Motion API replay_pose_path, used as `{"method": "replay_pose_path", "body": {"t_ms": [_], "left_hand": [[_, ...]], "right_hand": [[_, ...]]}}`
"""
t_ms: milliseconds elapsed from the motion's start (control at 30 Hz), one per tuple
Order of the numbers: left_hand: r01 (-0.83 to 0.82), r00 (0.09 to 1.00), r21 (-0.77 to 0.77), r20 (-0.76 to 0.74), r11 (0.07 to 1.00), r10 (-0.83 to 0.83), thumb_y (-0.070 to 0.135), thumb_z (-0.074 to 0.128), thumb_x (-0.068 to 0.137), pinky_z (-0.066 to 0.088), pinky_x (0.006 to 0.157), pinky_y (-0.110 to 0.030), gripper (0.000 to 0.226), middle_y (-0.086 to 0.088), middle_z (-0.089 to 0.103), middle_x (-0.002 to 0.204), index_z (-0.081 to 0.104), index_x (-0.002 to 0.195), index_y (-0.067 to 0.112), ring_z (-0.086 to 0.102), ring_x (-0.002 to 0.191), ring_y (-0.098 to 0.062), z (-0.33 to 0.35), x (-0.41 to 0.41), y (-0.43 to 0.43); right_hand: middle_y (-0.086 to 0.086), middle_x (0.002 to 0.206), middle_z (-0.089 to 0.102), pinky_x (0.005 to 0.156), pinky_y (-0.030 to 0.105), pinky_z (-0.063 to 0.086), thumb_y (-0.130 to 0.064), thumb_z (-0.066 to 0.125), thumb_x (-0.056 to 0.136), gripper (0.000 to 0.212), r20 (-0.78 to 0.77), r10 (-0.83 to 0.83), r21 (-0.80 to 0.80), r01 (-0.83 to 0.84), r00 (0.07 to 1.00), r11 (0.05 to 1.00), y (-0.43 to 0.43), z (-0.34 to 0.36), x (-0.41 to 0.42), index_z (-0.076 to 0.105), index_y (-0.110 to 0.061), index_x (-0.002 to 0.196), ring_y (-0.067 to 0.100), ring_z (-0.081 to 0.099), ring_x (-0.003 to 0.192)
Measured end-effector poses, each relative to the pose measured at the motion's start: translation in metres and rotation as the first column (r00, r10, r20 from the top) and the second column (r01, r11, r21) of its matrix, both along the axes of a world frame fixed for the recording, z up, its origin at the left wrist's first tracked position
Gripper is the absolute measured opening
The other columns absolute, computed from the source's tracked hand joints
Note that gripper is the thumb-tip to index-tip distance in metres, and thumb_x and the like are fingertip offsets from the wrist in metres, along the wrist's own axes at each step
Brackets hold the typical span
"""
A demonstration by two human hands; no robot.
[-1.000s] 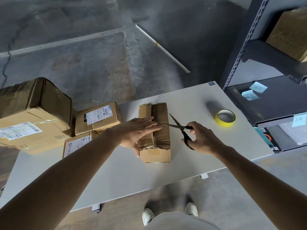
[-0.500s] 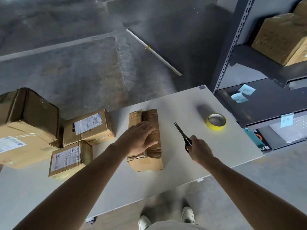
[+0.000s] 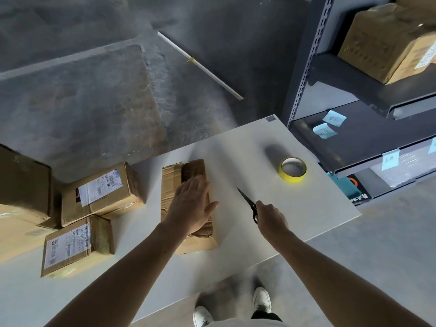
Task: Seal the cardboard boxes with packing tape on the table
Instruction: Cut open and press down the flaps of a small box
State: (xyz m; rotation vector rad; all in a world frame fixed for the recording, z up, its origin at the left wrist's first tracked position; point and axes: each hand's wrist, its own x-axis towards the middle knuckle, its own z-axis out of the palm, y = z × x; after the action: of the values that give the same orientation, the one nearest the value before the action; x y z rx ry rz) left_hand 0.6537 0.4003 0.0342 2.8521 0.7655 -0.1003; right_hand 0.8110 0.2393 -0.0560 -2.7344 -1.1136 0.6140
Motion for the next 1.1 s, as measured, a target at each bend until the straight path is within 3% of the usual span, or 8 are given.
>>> {"method": "replay_pose_path", "body": {"t_ms": [233,433,600,767,867,1000,1100], "left_hand": [[-0.055,0.996,0.054,-0.061,0.997,0.058,0.057,0.038,0.098,-0.002,0.121,-0.039,0.067,-0.003,0.025,0.16,0.024,0.151,0.017,0.021,0.149,-0.02,0.0,0.006,-0.002],[-0.105,0.985,0.07,-0.128,0.992,0.113,0.059,0.033,0.098,-0.014,0.116,-0.053,0.068,0.004,0.015,0.164,0.021,0.154,0.022,0.016,0.15,-0.014,0.003,0.006,-0.004],[-0.123,0.983,-0.054,-0.14,0.991,0.115,0.055,0.036,0.099,0.006,0.121,-0.057,0.069,0.005,0.007,0.165,0.014,0.155,0.022,0.012,0.151,-0.015,0.003,0.004,-0.003],[-0.059,0.995,-0.067,-0.086,0.996,0.054,0.048,0.042,0.099,0.01,0.12,-0.056,0.065,0.002,0.01,0.164,0.019,0.153,0.021,0.012,0.151,-0.014,0.0,-0.007,0.001],[-0.003,0.998,-0.079,-0.066,0.997,-0.002,0.043,0.046,0.097,0.017,0.119,-0.056,0.062,0.0,0.014,0.163,0.025,0.151,0.02,0.015,0.15,-0.016,-0.001,-0.017,0.005],[0.082,0.995,-0.06,-0.048,0.995,-0.085,0.045,0.044,0.096,0.021,0.117,-0.055,0.061,-0.001,0.017,0.163,0.027,0.15,0.022,0.018,0.15,-0.018,-0.007,-0.032,0.01],[0.145,0.988,-0.036,-0.055,0.989,-0.147,0.045,0.046,0.096,0.017,0.119,-0.055,0.064,0.001,0.014,0.164,0.025,0.153,0.025,0.017,0.151,-0.018,-0.007,-0.039,0.007]], "right_hand": [[0.01,0.106,0.069,0.078,0.034,0.05,-0.003,0.048,0.098,0.018,0.035,0.066,-0.093,-0.063,0.997,0.994,0.006,-0.005,0.002,0.059,-0.009,0.111,0.029,0.067,0.101],[0.01,0.116,0.059,0.087,0.033,0.05,0.001,0.046,0.098,0.025,0.052,0.156,-0.125,-0.149,0.986,0.981,0.004,-0.017,0.003,0.058,-0.007,0.118,0.026,0.063,0.108],[0.008,0.121,0.05,0.09,0.032,0.051,0.002,0.049,0.094,0.034,0.058,0.235,-0.171,-0.222,0.97,0.96,0.001,-0.024,0.006,0.051,-0.007,0.127,0.023,0.057,0.114],[0.006,0.126,0.047,0.093,0.031,0.051,-0.009,0.05,0.095,0.031,0.112,0.28,-0.191,-0.256,0.954,0.948,0.001,-0.018,0.005,0.053,-0.01,0.127,0.022,0.045,0.122],[0.007,0.119,0.051,0.086,0.036,0.048,-0.014,0.05,0.095,0.027,0.153,0.237,-0.06,-0.231,0.959,0.971,0.005,-0.012,0.002,0.057,-0.012,0.12,0.027,0.049,0.116],[0.01,0.091,0.06,0.065,0.041,0.052,-0.014,0.069,0.082,0.021,0.238,0.223,0.202,-0.272,0.945,0.941,0.02,0.0,-0.009,0.068,-0.008,0.102,0.033,0.062,0.086],[0.012,0.105,0.065,0.076,0.044,0.053,-0.025,0.061,0.093,0.031,0.216,0.209,0.345,-0.275,0.954,0.897,0.04,0.018,-0.02,0.063,-0.01,0.12,0.032,0.061,0.095]]}}
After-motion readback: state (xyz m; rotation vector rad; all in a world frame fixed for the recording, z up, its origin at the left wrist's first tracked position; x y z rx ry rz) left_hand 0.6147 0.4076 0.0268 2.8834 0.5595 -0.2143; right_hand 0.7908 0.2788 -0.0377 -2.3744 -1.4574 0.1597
